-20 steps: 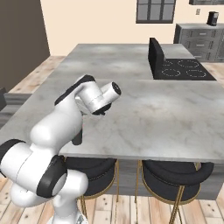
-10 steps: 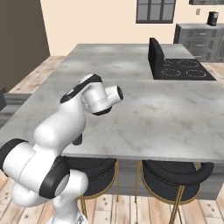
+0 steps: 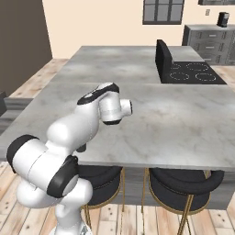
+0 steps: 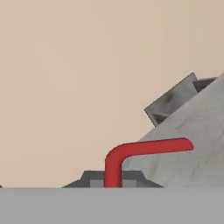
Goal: Take a straw from the drawer in front and place it inside the glass cup on the dining counter.
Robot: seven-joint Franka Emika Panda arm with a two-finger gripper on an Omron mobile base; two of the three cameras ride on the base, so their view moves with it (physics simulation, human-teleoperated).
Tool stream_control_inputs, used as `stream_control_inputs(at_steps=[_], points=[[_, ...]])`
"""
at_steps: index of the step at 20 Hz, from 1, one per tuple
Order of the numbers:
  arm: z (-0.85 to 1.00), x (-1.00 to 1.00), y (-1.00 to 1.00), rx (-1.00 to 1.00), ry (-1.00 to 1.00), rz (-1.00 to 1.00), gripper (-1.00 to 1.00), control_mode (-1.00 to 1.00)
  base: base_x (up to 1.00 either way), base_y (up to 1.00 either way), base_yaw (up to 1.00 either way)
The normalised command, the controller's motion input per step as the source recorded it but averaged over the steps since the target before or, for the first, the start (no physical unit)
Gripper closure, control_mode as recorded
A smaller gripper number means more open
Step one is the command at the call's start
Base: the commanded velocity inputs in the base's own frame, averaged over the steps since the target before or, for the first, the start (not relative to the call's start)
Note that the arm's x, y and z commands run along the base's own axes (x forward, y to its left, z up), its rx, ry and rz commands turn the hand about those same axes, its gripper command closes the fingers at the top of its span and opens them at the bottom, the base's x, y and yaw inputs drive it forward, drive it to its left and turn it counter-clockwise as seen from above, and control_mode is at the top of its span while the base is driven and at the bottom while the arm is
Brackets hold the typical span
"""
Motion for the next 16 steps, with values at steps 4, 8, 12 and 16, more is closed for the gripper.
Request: stream_control_inputs(at_steps=[4,8,12,16], points=[[0.08,0.01,0.01,0.20,-0.22,0.18,1.00,-1.00,0.00,0.00,0.00],[0.10,0.00,0.00,0.16,-0.21,0.16,1.00,-1.00,0.00,0.00,0.00],[0.12,0.00,0.02,0.13,-0.20,0.15,1.00,-1.00,0.00,0.00,0.00],[0.18,0.00,0.07,0.10,-0.20,0.14,1.00,-1.00,0.00,0.00,0.00]])
